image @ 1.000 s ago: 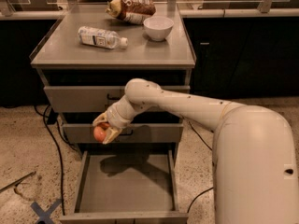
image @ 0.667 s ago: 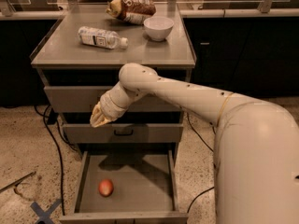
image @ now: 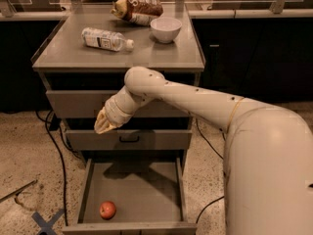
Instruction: Pick apple from bottom drawer and place on counter
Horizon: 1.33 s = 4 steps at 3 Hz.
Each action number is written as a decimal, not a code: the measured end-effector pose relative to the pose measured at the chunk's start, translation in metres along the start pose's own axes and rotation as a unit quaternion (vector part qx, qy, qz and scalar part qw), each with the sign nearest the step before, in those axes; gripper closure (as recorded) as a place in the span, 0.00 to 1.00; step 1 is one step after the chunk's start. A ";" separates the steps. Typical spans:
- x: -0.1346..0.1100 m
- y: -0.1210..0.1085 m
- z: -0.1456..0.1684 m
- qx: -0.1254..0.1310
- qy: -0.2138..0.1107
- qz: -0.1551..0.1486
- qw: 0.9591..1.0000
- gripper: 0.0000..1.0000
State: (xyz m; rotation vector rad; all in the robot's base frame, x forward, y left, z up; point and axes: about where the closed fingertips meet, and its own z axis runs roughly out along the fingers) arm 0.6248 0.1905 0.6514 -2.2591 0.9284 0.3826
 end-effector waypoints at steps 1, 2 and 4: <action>0.000 0.000 0.000 0.000 0.000 0.000 1.000 0.58; 0.000 0.000 0.000 0.000 0.000 0.000 1.000 0.27; 0.000 0.000 0.001 0.000 0.000 0.000 1.000 0.00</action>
Offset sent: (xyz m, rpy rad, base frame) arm 0.0000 0.0000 0.0000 0.0000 0.0000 0.0001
